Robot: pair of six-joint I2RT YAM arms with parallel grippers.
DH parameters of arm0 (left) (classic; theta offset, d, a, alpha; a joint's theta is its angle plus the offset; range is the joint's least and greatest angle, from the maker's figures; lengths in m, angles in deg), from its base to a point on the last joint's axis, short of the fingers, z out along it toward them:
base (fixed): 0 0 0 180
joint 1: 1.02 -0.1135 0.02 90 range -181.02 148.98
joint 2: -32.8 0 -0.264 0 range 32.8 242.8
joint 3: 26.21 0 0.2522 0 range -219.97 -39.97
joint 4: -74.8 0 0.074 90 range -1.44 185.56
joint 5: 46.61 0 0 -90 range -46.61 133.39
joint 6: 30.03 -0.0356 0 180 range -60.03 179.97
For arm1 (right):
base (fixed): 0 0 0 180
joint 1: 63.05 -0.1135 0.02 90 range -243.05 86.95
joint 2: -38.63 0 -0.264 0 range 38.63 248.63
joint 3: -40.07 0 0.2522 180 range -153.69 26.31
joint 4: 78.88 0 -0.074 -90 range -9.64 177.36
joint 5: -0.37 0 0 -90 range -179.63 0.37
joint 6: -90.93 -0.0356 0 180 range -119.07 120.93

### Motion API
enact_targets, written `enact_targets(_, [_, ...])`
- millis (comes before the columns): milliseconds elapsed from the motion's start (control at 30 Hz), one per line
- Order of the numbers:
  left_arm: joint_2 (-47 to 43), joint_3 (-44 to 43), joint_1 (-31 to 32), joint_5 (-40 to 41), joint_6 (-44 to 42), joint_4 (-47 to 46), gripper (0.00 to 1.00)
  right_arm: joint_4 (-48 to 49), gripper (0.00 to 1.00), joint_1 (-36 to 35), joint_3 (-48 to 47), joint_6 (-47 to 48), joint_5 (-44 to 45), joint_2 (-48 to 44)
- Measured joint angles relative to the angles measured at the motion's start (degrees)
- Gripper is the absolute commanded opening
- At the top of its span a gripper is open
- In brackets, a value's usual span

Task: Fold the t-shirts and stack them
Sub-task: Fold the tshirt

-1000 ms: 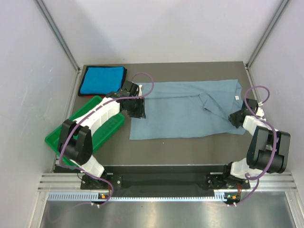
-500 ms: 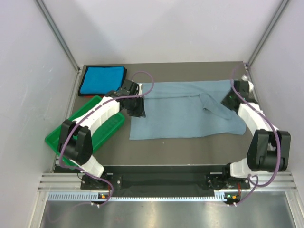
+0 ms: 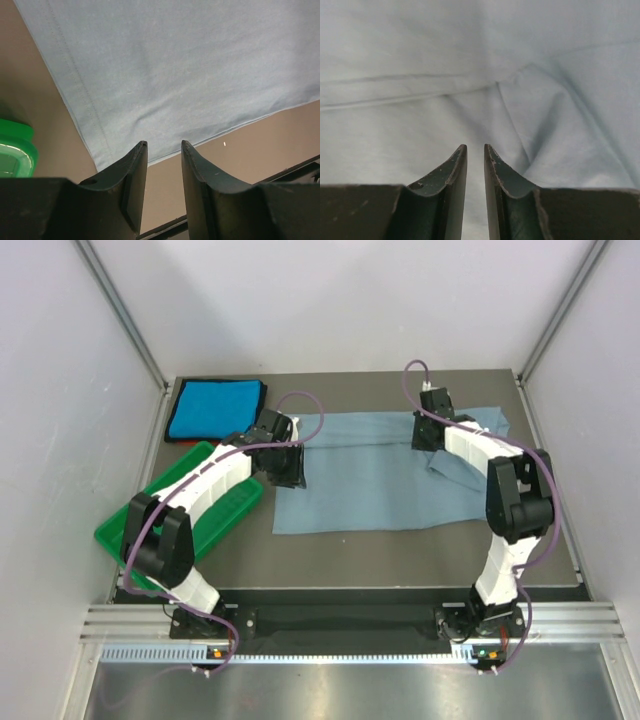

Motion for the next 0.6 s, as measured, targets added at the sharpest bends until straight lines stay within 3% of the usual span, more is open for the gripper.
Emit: enact_targets(600, [0.0, 0.0, -0.26, 0.11, -0.26, 0.0, 0.38, -3.39, 0.2, 0.09, 3.02, 1.44, 6.88, 1.86])
